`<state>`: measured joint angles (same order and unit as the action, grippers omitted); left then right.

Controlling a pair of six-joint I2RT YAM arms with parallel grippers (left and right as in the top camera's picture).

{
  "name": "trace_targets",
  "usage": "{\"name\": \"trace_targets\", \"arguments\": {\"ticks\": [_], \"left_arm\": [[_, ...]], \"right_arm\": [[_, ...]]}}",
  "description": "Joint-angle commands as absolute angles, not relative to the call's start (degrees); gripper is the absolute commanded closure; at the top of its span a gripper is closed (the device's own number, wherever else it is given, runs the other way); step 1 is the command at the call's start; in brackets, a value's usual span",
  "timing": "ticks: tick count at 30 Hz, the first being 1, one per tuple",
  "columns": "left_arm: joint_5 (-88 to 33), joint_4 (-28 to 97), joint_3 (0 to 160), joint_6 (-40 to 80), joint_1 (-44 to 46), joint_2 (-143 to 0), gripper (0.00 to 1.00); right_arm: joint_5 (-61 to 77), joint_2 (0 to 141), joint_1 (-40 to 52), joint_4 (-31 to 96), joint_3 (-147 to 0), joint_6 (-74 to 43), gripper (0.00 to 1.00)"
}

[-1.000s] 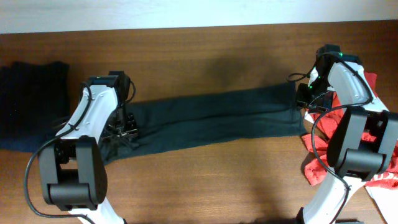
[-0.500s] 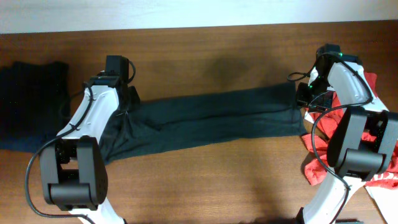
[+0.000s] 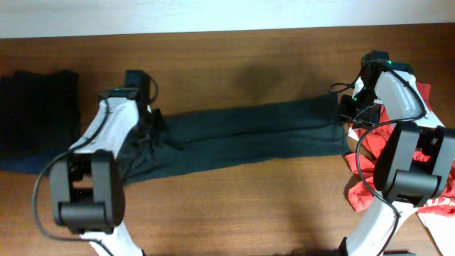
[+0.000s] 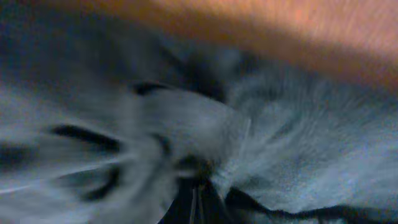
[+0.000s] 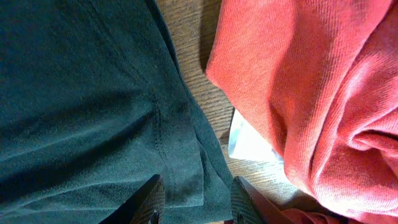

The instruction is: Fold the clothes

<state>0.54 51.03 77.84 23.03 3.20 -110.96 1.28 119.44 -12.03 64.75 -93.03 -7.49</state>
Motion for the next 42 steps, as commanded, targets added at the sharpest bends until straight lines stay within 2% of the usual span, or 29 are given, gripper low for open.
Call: {"name": "trace_targets", "arguments": {"ticks": [1, 4, 8, 11, 15, 18, 20, 22, 23, 26, 28, 30, 33, 35, 36, 37, 38, 40, 41, 42], "left_arm": [[-6.8, 52.5, 76.9, 23.5, 7.7, -117.1, 1.00], [-7.2, 54.8, 77.7, 21.3, 10.4, -117.4, 1.00], [-6.1, 62.5, 89.0, 19.4, 4.2, -111.3, 1.00], [2.8, 59.3, 91.9, 19.5, 2.3, -108.4, 0.97], [2.8, 59.2, 87.7, 20.3, 2.5, -115.3, 0.97], [-7.2, 61.5, 84.3, 20.3, 2.5, -119.2, 1.00], [-6.3, 62.8, 83.7, 20.3, 2.6, -119.2, 1.00], [0.3, 63.1, 83.7, 20.3, 2.5, -119.2, 0.74], [1.9, 63.1, 83.7, 20.3, 2.4, -119.2, 0.70], [4.1, 62.5, 82.6, 20.3, 2.3, -119.2, 0.69], [7.6, 57.6, 80.6, 20.3, 2.3, -119.3, 0.69], [12.8, 50.3, 79.7, 20.3, 0.4, -121.3, 0.62], [11.4, 42.0, 79.8, 19.9, -7.6, -123.5, 0.60], [6.8, 41.8, 81.8, 17.2, -9.2, -123.5, 0.52], [4.8, 43.8, 83.8, 15.9, -9.0, -123.5, 0.48], [4.7, 49.5, 87.4, 15.9, -8.5, -123.4, 0.43], [4.7, 57.0, 92.1, 15.9, -8.5, -123.2, 0.37], [4.7, 67.6, 99.3, 16.0, -8.4, -121.8, 0.33], [4.7, 70.9, 101.8, 17.3, -8.4, -121.2, 0.21], [4.7, 73.3, 103.7, 18.9, -8.4, -120.8, 0.18]], "right_arm": [[0.1, 119.6, -12.4, 65.0, -92.7, -7.3, 0.61], [0.1, 119.6, -12.4, 65.0, -92.7, -7.3, 0.61], [0.1, 119.6, -12.4, 64.9, -92.7, -7.3, 0.61], [0.1, 119.6, -12.4, 64.9, -92.7, -7.3, 0.61], [0.1, 119.6, -12.4, 65.2, -92.7, -7.3, 0.61], [0.1, 119.6, -12.4, 65.2, -92.7, -7.3, 0.61], [0.2, 119.6, -12.4, 65.2, -92.7, -7.3, 0.61], [0.2, 119.6, -12.4, 65.2, -92.7, -7.3, 0.60], [0.2, 119.6, -12.4, 65.4, -92.7, -7.3, 0.60], [2.8, 119.6, -12.4, 66.7, -92.7, -4.2, 0.60], [2.7, 119.6, -12.4, 66.5, -92.7, -3.8, 0.60], [2.8, 119.6, -12.4, 65.6, -92.7, -3.4, 0.60], [2.8, 119.6, -12.4, 64.3, -92.7, -3.2, 0.60], [4.8, 119.6, -12.4, 64.3, -92.7, -2.1, 0.60], [8.3, 119.6, -12.4, 64.8, -92.7, 0.3, 0.60], [11.3, 119.6, -12.4, 65.9, -92.7, 2.9, 0.52], [13.3, 119.6, -12.4, 66.5, -92.7, 4.7, 0.51], [17.4, 119.6, -12.4, 66.7, -92.7, 7.1, 0.48], [17.4, 119.7, -12.4, 66.6, -92.6, 7.2, 0.47], [17.5, 120.1, -12.3, 66.6, -92.4, 7.6, 0.47]]}}
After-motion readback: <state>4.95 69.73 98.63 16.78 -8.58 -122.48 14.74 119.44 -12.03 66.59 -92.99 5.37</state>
